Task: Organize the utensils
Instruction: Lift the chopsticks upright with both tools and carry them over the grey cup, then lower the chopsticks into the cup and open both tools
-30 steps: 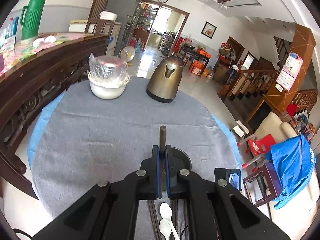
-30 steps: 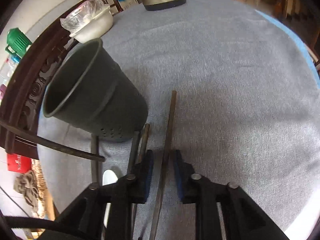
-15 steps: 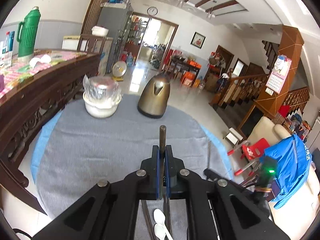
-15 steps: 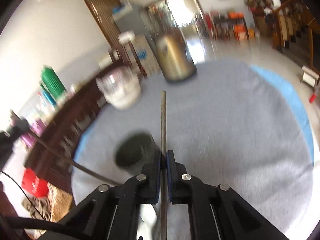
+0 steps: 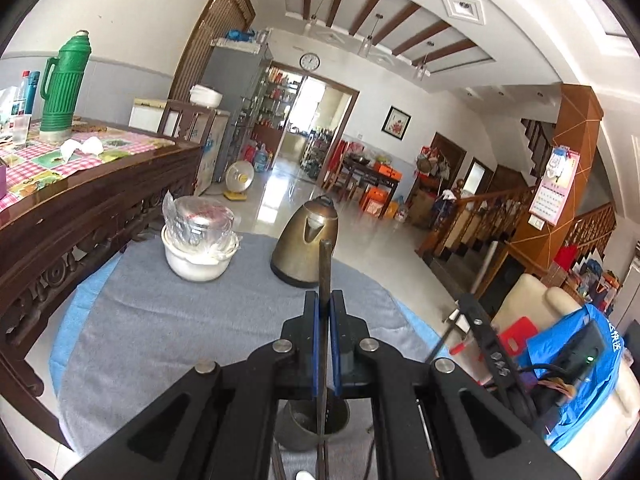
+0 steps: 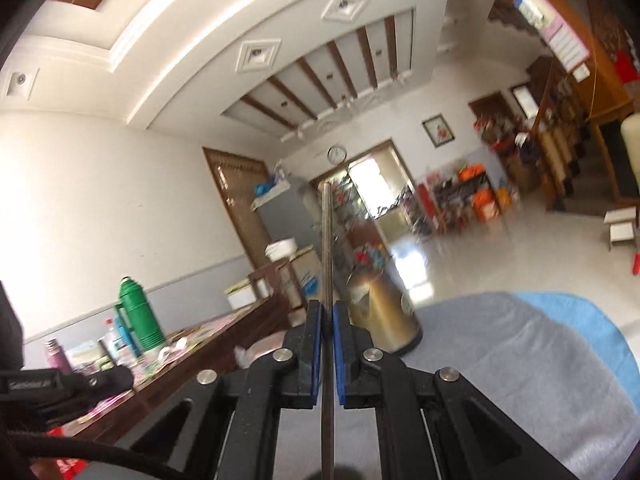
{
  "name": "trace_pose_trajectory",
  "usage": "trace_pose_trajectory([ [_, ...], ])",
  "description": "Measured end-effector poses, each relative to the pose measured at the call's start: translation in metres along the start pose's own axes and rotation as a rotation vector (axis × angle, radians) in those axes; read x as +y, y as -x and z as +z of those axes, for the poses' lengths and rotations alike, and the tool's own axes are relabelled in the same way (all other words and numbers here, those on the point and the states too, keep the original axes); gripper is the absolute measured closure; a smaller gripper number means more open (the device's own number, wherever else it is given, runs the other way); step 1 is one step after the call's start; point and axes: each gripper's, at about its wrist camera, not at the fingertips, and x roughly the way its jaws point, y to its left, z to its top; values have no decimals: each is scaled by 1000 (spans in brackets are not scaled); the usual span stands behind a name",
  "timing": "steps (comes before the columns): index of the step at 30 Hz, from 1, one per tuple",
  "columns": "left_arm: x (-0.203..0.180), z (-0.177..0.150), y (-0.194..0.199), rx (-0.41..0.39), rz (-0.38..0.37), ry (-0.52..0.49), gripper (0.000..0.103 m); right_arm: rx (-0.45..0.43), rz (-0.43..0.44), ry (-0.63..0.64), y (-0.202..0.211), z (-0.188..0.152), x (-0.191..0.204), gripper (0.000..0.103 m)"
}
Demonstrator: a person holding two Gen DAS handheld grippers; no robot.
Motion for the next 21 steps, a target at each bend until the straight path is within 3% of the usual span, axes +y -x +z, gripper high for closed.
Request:
trace_pose_trajectory([
  [4,0,2,-4,-11,-9,3,98,22,-24,-7,-33,-15,10,97],
  [9,1,5,-3,-26,-21,8,98,41,-65,86,-58,-43,22,97],
  [13,3,5,-4,-35,-20,13,98,85,-59,132,-61,-61,27,97],
  [16,5,0,-12,-10,9,-5,98,122,-42,131,-57,-69,24,97],
  [21,14,-15,-28,103,43,7,98,211,1,83,-45,-72,3,95],
])
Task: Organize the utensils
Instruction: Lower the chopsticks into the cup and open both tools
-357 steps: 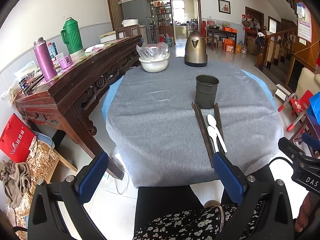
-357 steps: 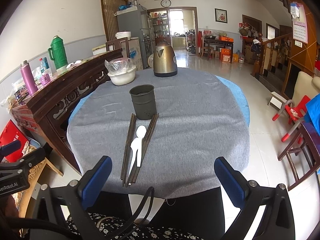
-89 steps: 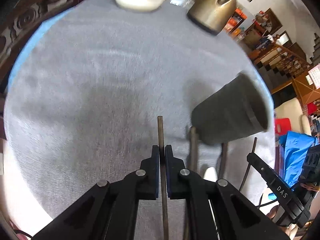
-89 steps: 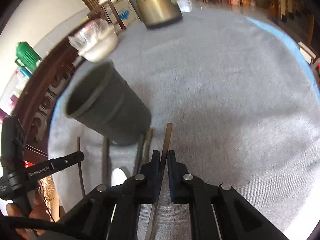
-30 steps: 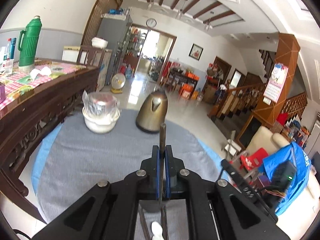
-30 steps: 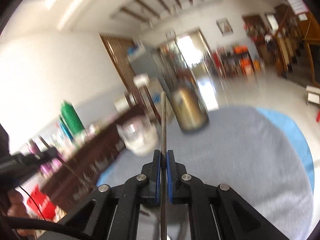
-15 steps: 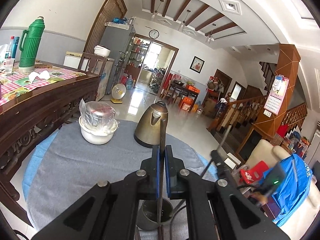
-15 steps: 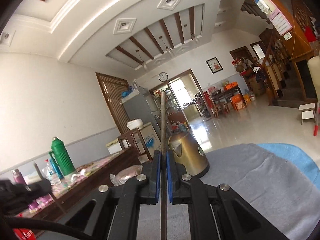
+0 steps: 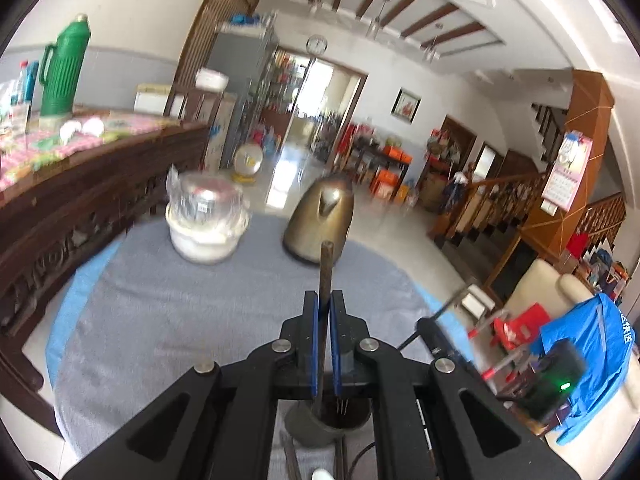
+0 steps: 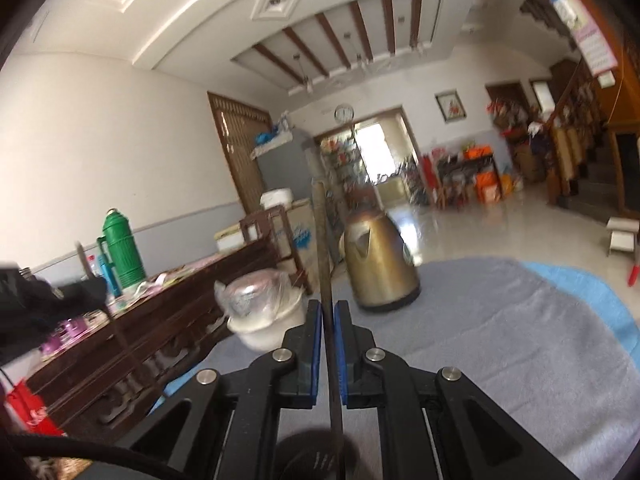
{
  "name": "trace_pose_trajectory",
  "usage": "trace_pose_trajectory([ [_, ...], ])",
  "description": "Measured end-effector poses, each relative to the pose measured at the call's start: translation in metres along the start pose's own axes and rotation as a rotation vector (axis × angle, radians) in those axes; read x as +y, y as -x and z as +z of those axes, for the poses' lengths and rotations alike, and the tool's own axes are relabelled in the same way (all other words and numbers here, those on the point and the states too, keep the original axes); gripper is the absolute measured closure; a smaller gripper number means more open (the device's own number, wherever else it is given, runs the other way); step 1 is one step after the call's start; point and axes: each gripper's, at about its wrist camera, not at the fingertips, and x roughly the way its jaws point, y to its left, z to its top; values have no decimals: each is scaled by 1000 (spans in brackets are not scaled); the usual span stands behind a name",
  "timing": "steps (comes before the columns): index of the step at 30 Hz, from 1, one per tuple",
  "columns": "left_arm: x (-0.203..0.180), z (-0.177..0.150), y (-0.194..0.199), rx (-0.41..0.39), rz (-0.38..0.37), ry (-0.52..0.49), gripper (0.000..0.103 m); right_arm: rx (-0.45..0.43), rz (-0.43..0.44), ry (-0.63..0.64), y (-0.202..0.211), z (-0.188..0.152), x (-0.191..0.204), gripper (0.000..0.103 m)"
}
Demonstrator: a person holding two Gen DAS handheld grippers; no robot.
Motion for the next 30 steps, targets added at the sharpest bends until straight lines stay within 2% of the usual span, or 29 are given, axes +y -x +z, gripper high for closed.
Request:
trace_pose_trajectory([
  [1,2,-3,0,13,1,9,98,8,3,-10,5,-1,-3,94],
  [3,4,-7,0,32,3,15,97,29,9,-42,15,0,-9,84],
  [4,5,-9,0,40,8,13,91,42,22,-67,19,-1,-13,76],
  [5,6,-12,1,51,17,14,81,47,29,-85,24,-1,-16,69],
  [6,7,-14,2,55,20,17,75,50,33,-95,29,1,-19,65],
  [7,8,-17,4,57,23,22,68,54,38,-107,35,0,-22,49],
  [8,8,-20,7,57,27,26,67,50,41,-112,41,-1,-23,36],
  [13,11,-34,20,76,46,27,63,21,40,-110,74,1,-24,36],
  [15,12,-41,26,80,54,22,59,13,39,-106,86,1,-25,36],
  [17,12,-48,32,81,70,15,50,6,30,-103,97,4,-24,36],
  [25,10,-76,44,128,157,-31,40,19,19,-64,130,1,-27,36],
  [30,9,-90,49,160,219,-68,38,35,1,-59,143,-6,-34,36],
])
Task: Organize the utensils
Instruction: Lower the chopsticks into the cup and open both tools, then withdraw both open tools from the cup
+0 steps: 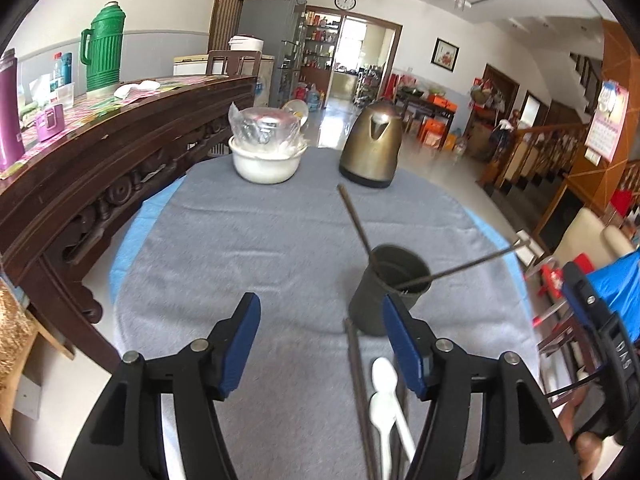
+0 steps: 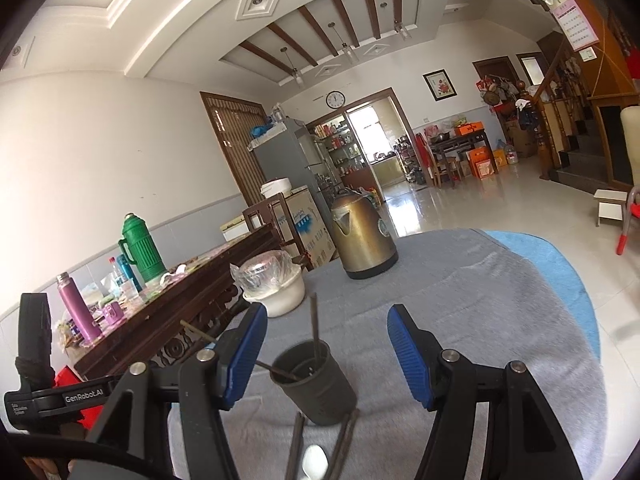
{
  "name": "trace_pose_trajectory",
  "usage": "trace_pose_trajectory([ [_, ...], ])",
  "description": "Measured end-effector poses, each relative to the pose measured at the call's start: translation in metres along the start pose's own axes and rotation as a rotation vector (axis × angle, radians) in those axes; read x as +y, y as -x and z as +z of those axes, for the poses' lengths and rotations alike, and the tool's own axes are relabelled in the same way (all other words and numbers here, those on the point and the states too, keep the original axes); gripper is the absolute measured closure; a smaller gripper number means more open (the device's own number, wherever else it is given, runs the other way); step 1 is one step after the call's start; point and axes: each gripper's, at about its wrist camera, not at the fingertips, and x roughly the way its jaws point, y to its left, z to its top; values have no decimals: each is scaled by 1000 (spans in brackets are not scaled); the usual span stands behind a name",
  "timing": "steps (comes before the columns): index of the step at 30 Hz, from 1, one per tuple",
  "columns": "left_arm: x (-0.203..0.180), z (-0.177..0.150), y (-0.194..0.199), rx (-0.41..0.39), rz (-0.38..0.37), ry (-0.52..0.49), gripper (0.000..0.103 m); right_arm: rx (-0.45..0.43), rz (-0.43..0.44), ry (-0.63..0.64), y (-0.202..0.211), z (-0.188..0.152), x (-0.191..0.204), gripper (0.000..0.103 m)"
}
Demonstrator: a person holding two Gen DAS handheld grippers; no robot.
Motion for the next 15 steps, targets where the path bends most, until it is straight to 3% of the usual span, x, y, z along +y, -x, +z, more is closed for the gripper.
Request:
trace_pose_trajectory([
  [15,6,-21,1,52,75,-32,37,38,-21,-50,26,-9,-27,36],
])
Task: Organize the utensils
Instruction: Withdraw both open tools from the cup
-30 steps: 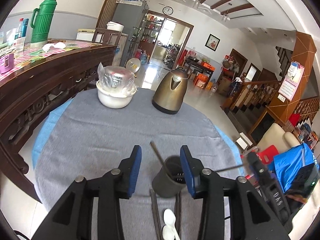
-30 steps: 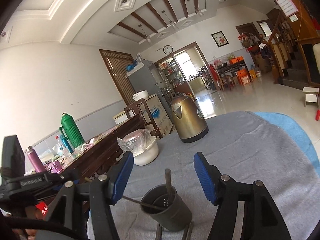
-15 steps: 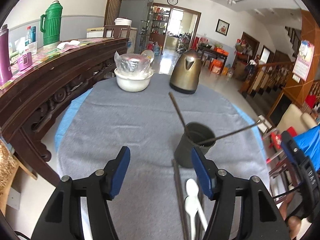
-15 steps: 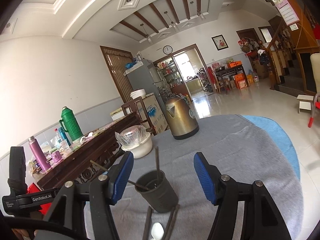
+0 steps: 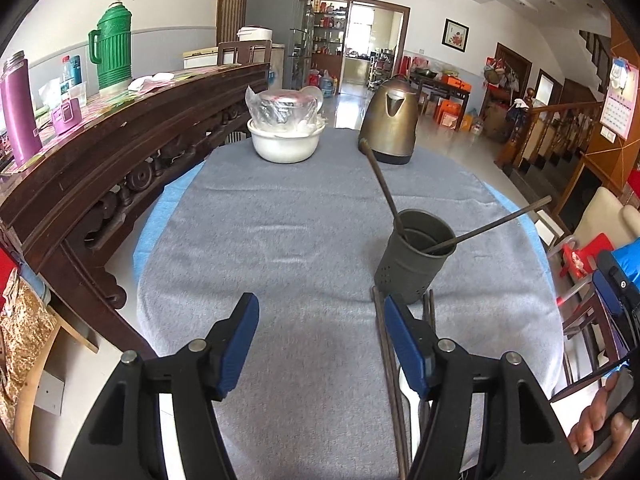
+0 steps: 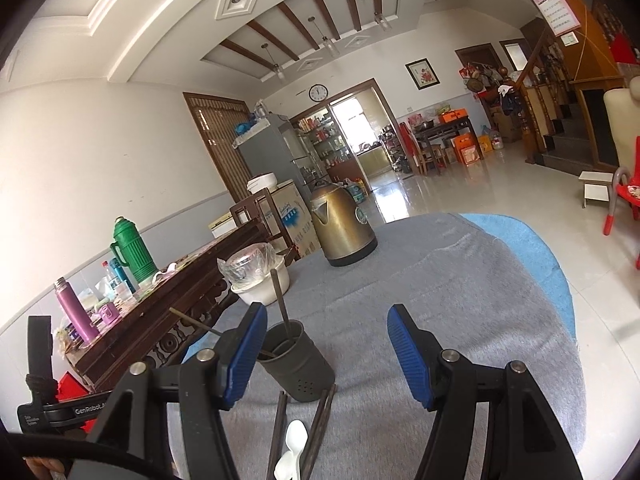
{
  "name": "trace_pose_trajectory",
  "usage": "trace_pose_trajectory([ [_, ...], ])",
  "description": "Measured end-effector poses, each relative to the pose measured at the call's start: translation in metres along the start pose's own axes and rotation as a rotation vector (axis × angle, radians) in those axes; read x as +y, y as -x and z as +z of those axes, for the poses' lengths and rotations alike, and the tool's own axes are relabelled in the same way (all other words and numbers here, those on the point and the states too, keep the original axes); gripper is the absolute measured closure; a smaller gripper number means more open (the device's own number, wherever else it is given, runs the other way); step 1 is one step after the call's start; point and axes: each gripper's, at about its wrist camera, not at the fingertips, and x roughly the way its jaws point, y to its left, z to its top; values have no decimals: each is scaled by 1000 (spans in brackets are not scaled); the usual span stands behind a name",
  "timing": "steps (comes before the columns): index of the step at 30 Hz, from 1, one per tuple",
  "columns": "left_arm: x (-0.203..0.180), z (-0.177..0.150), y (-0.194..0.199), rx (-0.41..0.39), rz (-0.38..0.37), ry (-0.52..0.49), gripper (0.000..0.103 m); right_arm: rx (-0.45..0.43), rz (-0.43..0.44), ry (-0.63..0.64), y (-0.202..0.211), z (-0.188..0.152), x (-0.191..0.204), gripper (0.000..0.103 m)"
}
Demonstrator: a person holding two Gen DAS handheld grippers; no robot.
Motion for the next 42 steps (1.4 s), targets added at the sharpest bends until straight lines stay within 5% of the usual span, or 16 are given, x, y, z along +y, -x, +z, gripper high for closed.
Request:
trace_pose_trajectory([
  [20,-4,-16,-26,31,112,-74,37,204,27,20,-44,-37,5,43],
  [39,-11,-19,-64,84,125,-107,37,334,36,14,-86,-70,0,43],
  [42,-12,-21,-69,97,114,-105,37,364,35,13,-94,-76,-2,54],
])
